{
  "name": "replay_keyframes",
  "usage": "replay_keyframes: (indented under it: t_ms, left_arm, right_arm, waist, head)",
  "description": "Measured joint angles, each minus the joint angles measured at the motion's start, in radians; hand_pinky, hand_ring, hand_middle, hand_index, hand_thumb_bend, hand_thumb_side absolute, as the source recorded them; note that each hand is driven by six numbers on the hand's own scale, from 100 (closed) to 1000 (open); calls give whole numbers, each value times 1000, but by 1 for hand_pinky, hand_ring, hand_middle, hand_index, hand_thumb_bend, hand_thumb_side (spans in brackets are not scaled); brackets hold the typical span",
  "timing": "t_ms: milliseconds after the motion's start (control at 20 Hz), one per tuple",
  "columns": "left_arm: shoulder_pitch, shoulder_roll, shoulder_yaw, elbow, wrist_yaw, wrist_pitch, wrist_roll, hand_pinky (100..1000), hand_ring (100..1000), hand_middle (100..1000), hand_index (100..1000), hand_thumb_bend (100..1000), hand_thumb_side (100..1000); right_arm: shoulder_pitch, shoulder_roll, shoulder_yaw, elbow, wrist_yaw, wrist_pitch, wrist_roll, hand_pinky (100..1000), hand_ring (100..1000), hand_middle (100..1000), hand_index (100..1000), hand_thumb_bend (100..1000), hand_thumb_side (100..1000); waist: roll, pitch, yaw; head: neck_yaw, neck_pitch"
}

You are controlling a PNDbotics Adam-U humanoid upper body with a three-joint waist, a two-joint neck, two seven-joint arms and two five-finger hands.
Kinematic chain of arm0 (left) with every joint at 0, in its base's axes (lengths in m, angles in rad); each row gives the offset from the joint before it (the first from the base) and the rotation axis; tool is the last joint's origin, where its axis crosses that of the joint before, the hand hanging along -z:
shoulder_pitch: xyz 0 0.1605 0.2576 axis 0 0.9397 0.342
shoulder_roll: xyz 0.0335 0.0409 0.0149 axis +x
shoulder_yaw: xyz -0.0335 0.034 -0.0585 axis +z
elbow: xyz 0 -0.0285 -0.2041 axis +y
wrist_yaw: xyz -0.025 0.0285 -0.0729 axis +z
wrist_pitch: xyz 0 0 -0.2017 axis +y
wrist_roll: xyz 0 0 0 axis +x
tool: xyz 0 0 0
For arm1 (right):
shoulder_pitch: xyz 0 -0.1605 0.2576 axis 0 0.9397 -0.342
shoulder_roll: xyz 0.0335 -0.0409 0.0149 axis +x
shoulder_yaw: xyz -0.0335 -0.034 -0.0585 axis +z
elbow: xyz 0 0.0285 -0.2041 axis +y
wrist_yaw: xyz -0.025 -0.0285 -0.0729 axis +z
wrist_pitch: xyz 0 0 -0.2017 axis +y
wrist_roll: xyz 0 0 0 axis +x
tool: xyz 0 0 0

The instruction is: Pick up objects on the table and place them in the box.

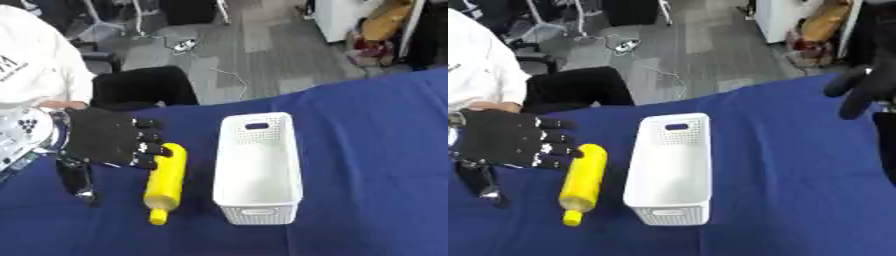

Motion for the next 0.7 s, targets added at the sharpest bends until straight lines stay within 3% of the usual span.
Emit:
replay_keyframes:
  t_ms: [450,700]
  left_arm:
    - [5,-1,-3,15,-36,-16,16,994,853,904,826,1000,473]
    - [5,-1,-6,17,-46,-22,22,994,853,908,831,1000,475]
  right_arm:
    - [-1,0,0,0,0,3,4,622,492,551,625,189,1000]
    - [-8,1,0,0,0,3,4,622,492,551,625,190,1000]
  waist:
    - [-2,4,-3]
    - [-2,9,-7]
  head:
    - [1,-8]
    - [56,23]
